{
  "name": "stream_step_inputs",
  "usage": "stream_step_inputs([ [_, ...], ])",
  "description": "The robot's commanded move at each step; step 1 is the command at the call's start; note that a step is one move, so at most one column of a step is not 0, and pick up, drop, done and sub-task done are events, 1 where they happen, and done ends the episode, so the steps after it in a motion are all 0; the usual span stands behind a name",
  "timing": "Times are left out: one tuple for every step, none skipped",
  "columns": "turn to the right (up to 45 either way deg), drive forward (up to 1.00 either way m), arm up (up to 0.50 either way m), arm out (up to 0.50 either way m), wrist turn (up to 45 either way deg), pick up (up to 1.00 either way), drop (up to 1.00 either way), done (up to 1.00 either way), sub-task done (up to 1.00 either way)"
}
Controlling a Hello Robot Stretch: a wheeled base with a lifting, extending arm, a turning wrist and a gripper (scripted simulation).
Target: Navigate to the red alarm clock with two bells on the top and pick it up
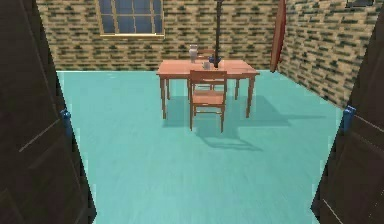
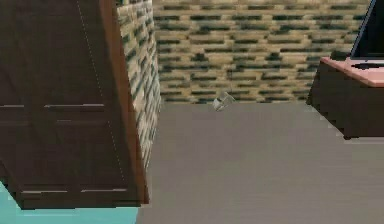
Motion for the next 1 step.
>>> stream_step_inputs([
  [0.0,1.00,0.00,0.00,0.0,0.00,0.00,0.00,0.00],
])
